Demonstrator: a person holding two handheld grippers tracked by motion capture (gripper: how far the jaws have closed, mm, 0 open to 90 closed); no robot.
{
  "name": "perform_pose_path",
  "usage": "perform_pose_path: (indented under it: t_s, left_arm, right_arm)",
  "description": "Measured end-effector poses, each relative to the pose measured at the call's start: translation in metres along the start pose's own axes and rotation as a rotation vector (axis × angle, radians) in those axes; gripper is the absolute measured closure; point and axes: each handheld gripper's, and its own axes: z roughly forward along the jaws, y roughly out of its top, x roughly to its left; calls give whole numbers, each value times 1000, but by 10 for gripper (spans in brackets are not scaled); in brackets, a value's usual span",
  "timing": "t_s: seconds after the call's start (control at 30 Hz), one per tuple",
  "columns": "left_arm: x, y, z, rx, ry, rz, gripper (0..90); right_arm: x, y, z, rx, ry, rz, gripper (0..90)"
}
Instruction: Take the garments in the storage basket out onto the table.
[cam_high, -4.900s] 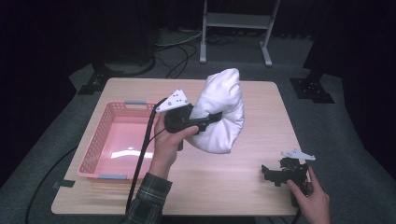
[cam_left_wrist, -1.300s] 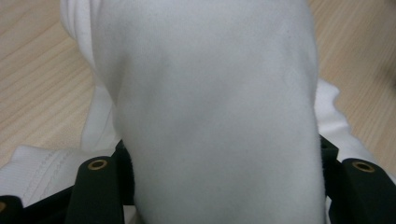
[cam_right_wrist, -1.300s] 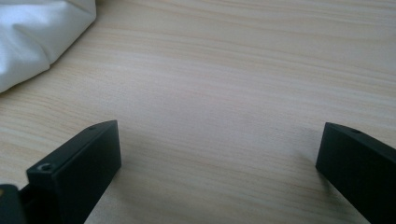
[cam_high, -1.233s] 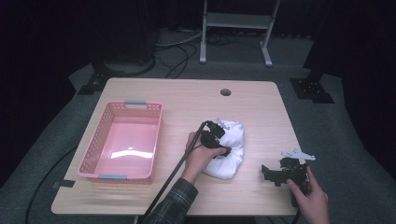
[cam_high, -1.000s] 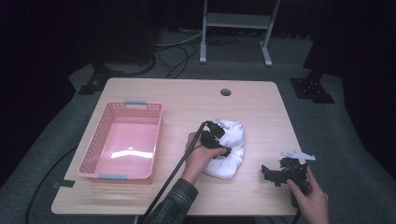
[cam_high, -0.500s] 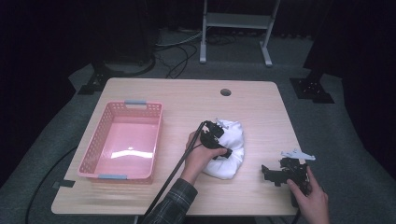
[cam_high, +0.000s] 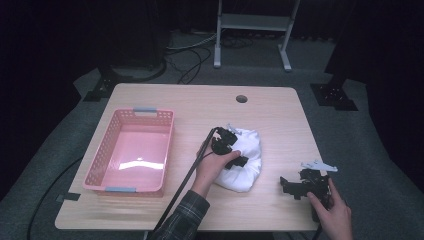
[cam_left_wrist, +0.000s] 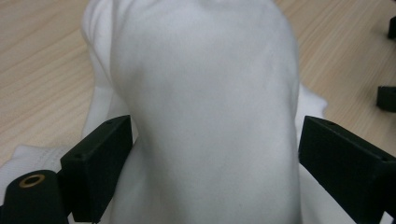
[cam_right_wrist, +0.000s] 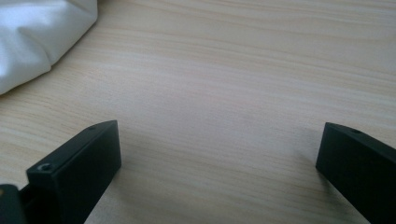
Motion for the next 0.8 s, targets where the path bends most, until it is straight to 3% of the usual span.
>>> perform_pose_path:
  t_s: [0.2, 0.4, 0.73, 0.8]
  left_arm:
    - [1, 3, -12, -74, 8, -9, 108]
    - [1, 4, -24, -168, -13, -1, 108]
    - [3, 4, -53, -403, -39, 24, 108]
    - [2, 3, -61, -449, -23, 41, 108]
  right_arm:
    - [0, 0, 0, 1, 0, 1, 0]
    - [0, 0, 0, 2, 0, 3, 0]
    - [0, 0, 0, 0, 0, 1, 0]
    - [0, 0, 0, 1, 0, 1, 0]
